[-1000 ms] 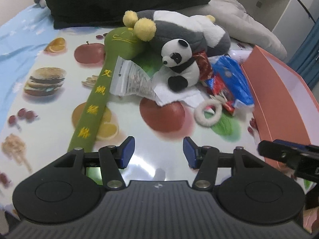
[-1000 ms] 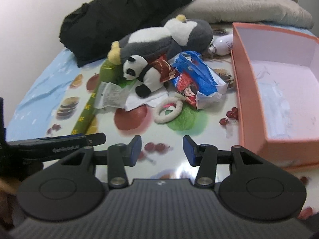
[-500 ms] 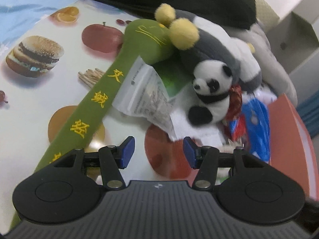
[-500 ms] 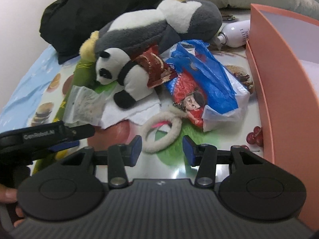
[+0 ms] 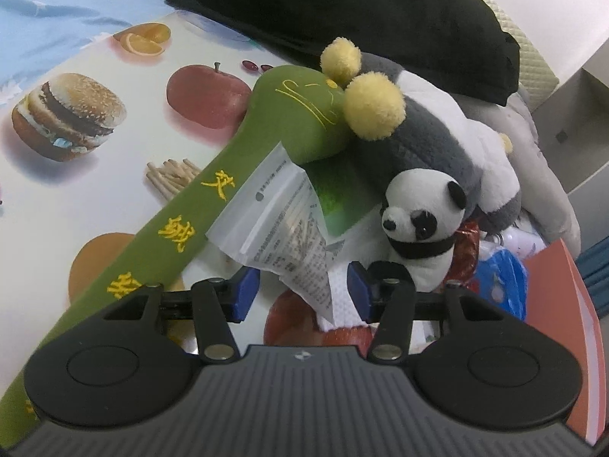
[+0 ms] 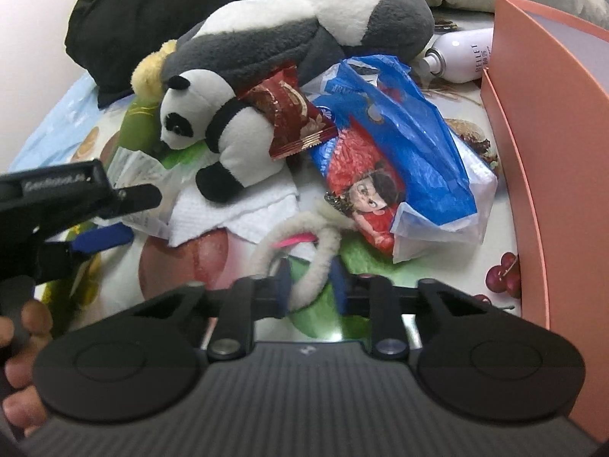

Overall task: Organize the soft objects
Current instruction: 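Grasp the clear plastic bag with the left gripper, then lift the clear bag with the left gripper while the right gripper grasps the white hair tie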

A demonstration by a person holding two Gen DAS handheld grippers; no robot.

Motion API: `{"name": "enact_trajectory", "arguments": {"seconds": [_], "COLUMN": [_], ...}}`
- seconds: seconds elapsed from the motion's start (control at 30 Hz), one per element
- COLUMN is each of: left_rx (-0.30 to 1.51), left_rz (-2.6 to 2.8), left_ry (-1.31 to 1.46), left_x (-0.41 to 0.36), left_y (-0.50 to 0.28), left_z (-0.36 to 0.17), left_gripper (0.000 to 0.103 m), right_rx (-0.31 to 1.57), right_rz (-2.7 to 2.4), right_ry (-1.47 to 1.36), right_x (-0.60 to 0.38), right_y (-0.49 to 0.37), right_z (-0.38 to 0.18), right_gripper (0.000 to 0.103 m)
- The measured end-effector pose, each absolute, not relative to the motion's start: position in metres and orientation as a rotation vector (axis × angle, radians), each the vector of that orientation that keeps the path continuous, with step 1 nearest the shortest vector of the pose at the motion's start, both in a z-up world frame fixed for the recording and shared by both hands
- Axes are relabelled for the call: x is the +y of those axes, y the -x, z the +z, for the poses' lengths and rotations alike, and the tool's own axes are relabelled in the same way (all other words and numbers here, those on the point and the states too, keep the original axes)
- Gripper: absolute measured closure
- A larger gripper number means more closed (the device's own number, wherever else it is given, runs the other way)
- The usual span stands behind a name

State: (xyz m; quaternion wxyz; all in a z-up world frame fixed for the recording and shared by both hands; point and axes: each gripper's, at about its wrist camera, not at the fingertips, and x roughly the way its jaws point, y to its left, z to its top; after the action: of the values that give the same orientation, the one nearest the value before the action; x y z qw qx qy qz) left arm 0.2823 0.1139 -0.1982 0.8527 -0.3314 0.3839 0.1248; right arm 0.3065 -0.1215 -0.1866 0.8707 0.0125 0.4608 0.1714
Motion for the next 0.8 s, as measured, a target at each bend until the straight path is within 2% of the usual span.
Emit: {"name": "enact_trajectory", "arguments": {"seconds": [0.1, 0.2, 0.47, 0.8], "left_rx": [0.826, 0.826, 0.85, 0.931], "left_rz": [0.269, 0.265, 0.216, 0.098], "left_ry": [0.711, 0.721, 0.67, 0.653], "left_x": [0.117, 0.121, 0.113, 0.084], "left_y": [-0.285, -0.281, -0.253, -0.195], "left_z": [-0.201, -0.199, -0.183, -0.17], "left_gripper": [0.074, 0.081, 0.087, 0.087], "right_rx": [0.967, 0.96, 0.944, 0.942], "right_rz": [0.363, 0.364, 0.353, 0.326], "right_ry": [-0.026, -0.022, -0.03, -0.045], "right_x": [-0.123, -0.125, -0.135, -0.156], "right_y": [-0.305, -0.299, -0.275, -0.226], "right_z": [-0.185, -0.18, -0.162, -0.145], "right_gripper": [0.09, 0.092, 0.092, 0.092]}}
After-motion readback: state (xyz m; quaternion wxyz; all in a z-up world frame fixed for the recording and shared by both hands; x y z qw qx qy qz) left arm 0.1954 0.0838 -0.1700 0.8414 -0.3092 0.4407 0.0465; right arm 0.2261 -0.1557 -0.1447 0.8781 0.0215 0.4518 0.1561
